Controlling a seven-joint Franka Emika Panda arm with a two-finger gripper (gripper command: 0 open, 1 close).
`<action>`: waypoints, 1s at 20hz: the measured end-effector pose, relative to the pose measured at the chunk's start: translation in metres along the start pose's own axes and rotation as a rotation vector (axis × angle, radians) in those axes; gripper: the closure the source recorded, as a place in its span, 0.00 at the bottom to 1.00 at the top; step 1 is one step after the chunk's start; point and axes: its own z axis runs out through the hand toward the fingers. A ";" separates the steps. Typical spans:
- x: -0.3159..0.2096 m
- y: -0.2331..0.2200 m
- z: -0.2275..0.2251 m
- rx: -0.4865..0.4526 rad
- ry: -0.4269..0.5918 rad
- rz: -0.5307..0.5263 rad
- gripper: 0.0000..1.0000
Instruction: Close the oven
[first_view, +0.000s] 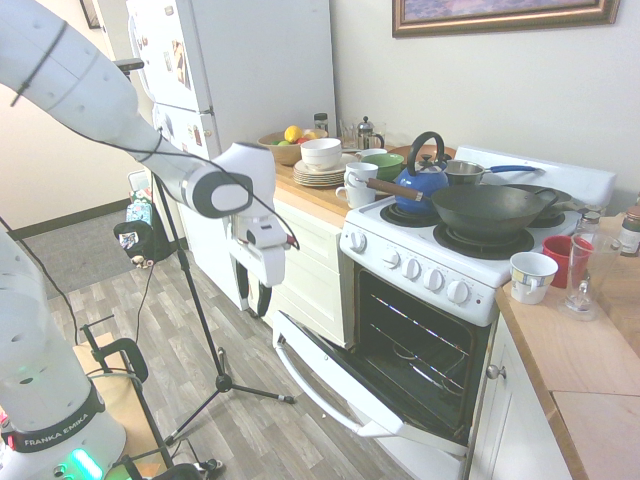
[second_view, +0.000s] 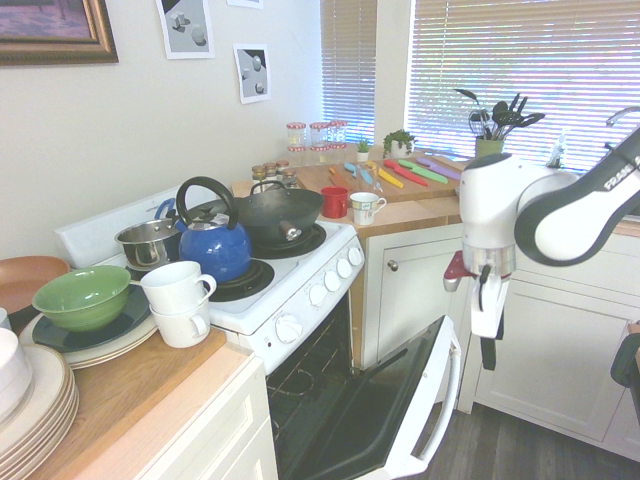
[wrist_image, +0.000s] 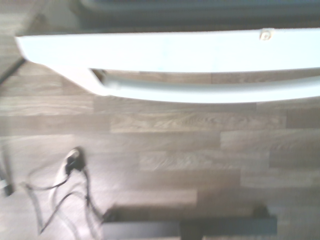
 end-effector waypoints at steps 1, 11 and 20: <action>0.007 0.003 0.017 0.003 -0.007 0.010 0.00; 0.040 0.000 0.139 0.067 -0.013 0.003 0.00; 0.036 -0.026 0.179 0.138 0.055 -0.026 0.00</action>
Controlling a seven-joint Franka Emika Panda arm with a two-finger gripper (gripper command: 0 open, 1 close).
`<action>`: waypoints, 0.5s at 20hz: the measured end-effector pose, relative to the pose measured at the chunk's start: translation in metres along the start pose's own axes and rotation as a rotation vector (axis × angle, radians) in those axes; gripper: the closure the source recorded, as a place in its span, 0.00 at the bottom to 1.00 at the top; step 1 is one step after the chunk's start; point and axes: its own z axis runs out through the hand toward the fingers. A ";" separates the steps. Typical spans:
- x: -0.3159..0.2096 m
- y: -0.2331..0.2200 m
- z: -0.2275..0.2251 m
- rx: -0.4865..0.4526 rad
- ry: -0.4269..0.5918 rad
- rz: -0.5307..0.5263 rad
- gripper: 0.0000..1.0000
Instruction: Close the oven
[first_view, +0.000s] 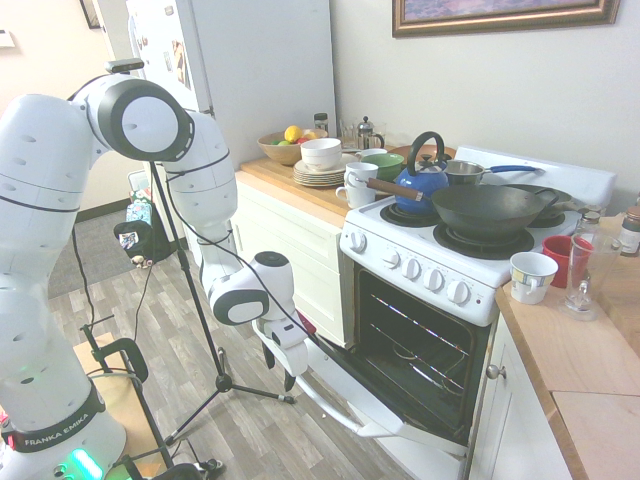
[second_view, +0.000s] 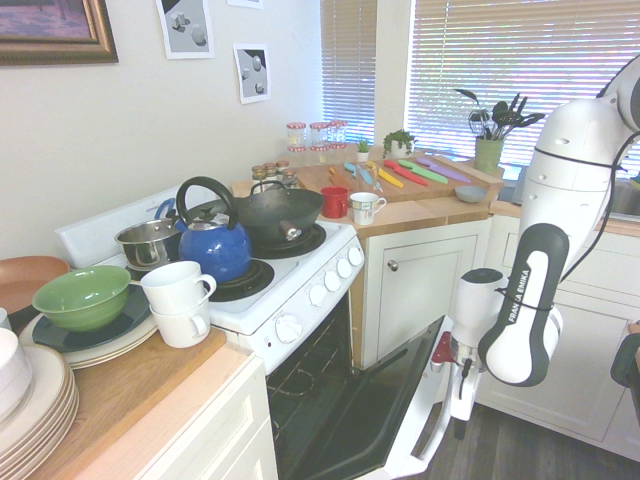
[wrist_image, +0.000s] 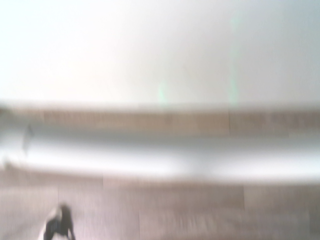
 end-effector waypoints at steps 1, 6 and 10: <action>0.003 -0.006 0.000 0.008 0.006 -0.004 0.00; 0.023 -0.039 0.010 0.034 0.041 -0.022 0.00; 0.033 -0.068 0.011 0.047 0.099 -0.007 0.00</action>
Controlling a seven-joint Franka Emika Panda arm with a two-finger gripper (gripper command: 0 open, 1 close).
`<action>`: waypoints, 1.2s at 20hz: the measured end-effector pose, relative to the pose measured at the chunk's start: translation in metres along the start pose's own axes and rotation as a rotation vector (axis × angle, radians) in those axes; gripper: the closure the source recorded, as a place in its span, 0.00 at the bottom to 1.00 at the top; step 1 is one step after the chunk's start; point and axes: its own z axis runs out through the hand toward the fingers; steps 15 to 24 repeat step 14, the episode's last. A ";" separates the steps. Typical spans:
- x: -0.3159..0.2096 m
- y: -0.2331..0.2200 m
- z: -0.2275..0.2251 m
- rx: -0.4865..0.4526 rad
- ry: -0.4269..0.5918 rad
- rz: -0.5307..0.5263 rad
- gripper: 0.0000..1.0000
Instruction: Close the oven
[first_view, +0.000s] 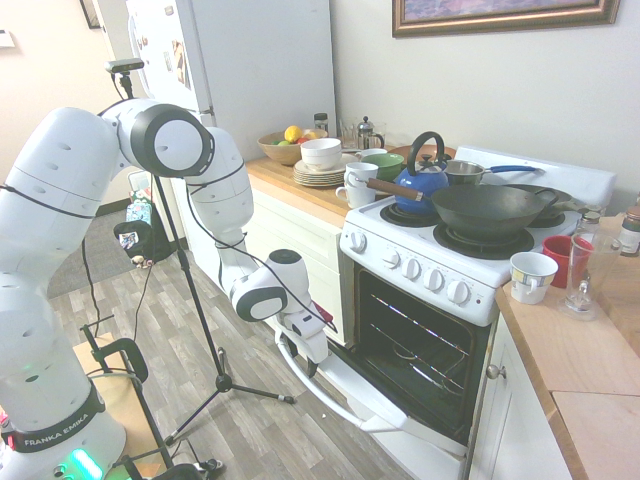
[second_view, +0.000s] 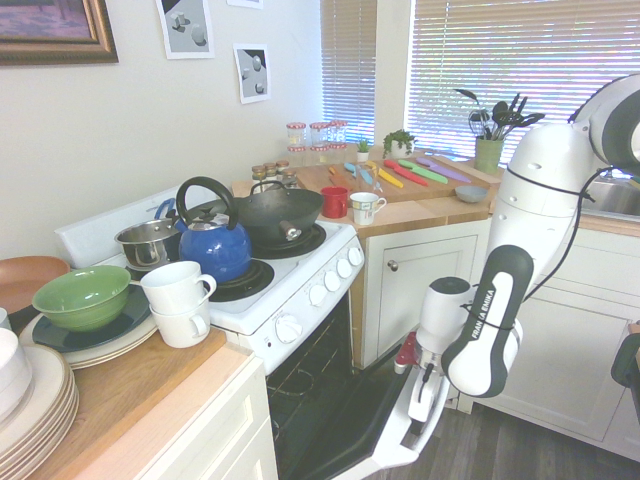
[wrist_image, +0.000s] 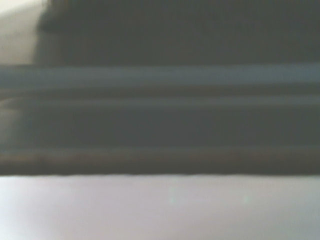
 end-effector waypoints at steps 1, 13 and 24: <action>0.004 -0.016 -0.006 0.020 0.019 0.001 0.00; 0.088 -0.081 -0.183 0.008 -0.029 -0.083 0.00; 0.097 -0.062 -0.204 -0.014 -0.059 -0.107 0.00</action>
